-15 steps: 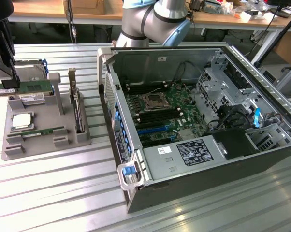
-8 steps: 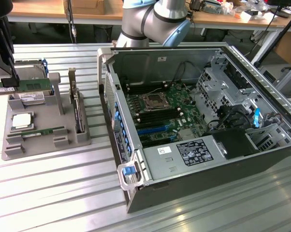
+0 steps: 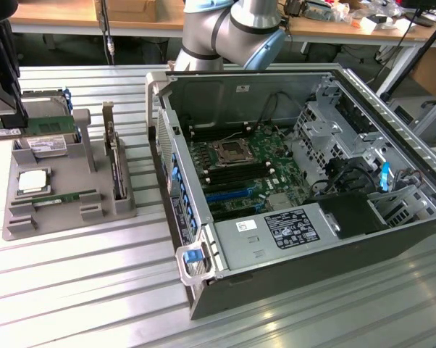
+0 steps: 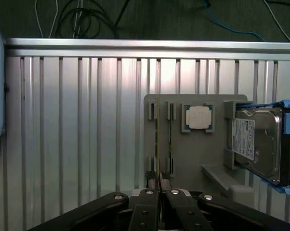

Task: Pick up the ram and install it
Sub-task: 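Pick up the ram and move it above insertion slot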

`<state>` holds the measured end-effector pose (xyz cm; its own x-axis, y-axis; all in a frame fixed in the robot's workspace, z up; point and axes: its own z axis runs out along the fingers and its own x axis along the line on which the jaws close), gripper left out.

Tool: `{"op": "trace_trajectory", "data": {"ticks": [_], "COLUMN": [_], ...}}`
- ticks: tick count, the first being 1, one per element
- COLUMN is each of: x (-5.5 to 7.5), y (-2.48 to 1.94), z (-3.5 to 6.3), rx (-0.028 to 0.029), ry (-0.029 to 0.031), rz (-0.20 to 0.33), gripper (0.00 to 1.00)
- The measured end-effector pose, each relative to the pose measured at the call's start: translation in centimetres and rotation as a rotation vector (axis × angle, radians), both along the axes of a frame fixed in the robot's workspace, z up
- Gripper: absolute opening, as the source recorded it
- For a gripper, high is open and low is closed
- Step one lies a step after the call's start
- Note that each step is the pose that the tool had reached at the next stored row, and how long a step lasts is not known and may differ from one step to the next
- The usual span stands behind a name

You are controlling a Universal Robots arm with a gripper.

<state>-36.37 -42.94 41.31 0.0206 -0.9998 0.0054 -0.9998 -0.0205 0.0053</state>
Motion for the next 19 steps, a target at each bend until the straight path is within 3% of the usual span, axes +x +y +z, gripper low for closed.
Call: {"op": "trace_trajectory", "data": {"ticks": [19], "x": [0.0], "y": [0.0], "z": [0.88], "rx": [0.0001], "ry": [-0.0001], "rz": [0.0], "gripper": [0.12]}}
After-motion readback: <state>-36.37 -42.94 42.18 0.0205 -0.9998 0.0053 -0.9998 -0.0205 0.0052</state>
